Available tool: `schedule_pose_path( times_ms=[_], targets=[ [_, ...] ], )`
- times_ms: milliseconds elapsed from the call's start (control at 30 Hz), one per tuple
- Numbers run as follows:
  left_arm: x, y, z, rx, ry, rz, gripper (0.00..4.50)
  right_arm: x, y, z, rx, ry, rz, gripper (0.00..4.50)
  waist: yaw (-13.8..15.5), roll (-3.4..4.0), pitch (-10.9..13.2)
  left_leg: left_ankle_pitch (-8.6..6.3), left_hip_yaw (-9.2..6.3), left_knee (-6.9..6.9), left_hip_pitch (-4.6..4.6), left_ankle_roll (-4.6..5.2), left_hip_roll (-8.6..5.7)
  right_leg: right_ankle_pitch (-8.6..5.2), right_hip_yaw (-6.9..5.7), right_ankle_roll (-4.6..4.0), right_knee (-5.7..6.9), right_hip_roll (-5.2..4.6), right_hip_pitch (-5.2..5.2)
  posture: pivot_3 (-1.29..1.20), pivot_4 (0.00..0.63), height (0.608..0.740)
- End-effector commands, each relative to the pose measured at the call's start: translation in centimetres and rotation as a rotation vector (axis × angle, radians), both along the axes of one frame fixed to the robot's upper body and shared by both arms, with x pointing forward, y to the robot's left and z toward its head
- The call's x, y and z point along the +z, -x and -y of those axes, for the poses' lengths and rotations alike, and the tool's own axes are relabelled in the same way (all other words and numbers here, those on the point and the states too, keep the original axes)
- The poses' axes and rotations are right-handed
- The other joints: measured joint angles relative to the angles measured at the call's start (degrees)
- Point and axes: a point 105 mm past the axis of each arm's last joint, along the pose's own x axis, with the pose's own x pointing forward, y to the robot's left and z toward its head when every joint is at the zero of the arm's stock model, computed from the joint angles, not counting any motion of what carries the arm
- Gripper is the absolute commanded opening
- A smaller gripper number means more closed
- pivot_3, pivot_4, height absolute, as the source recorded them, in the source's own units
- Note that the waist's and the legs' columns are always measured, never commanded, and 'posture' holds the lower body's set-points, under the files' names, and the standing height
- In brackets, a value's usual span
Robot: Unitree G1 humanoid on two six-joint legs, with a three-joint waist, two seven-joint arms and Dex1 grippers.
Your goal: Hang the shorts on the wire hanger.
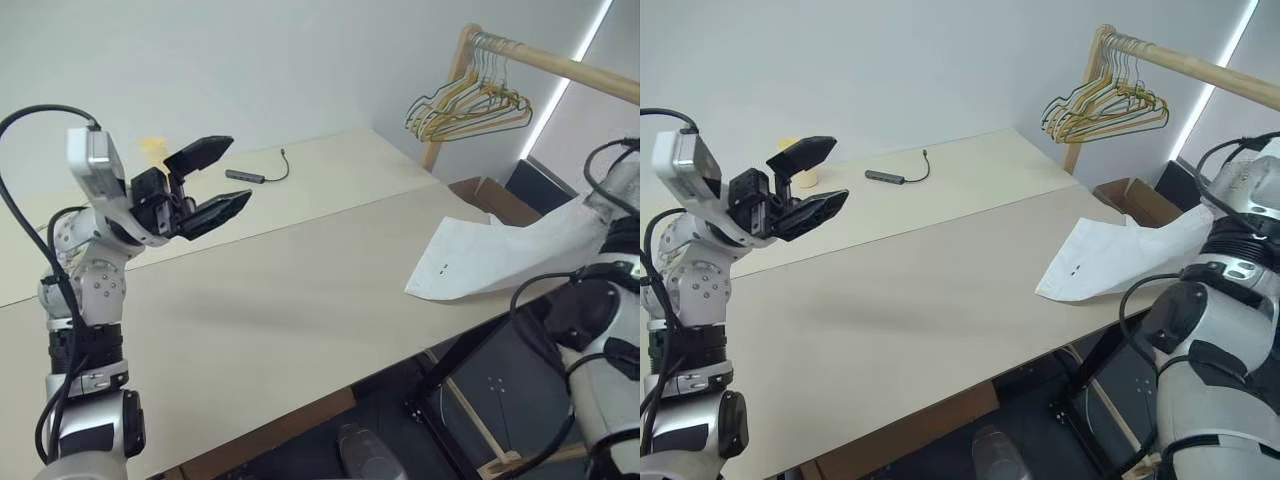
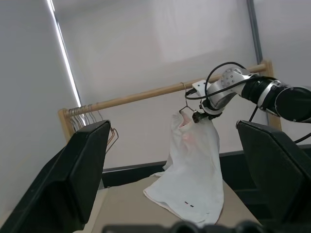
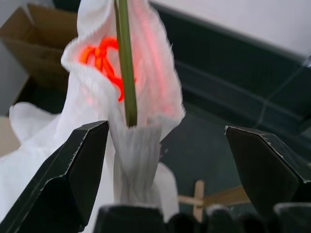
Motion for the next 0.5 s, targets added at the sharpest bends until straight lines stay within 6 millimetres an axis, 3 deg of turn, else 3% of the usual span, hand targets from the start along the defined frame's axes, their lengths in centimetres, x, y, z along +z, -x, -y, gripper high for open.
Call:
schedule_pose_path(
  times_ms=[33,200,367,500],
  targets=[
    [1.1,0.4,0.2,-0.021,0.008,0.047,4.50,4.8,0.5,-1.0,-0.035,0.287,0.052,4.48,0.02,0.00,0.00,0.00,0.00,0.00,0.00,0.00,0.01,0.00,0.00,0.00,0.01,0.01,0.00,-0.29,0.000,0.740],
    [0.8,-0.2,-0.1,0.044,0.008,0.044,4.50,8.2,0.2,-4.3,0.017,0.638,0.130,4.48,0.05,0.00,0.00,0.01,-0.01,0.03,0.02,0.00,0.01,-0.01,0.03,0.02,0.08,0.02,-0.03,-0.27,0.000,0.740],
    [-0.6,-0.5,-0.7,0.124,0.000,-0.004,4.50,9.1,-1.9,-9.1,0.184,0.917,0.119,4.48,-0.14,0.00,0.00,0.01,0.02,0.03,0.06,-0.01,0.02,-0.04,0.09,0.07,0.13,0.03,-0.01,-0.25,0.000,0.740],
    [-3.2,-0.7,-1.5,0.243,-0.084,-0.083,4.50,8.4,-3.9,-14.1,0.452,1.050,0.146,4.48,-0.05,0.00,0.00,0.01,0.02,0.03,0.34,0.00,0.02,0.01,0.09,-0.01,0.17,0.03,-0.03,-0.23,0.000,0.740]
  ],
)
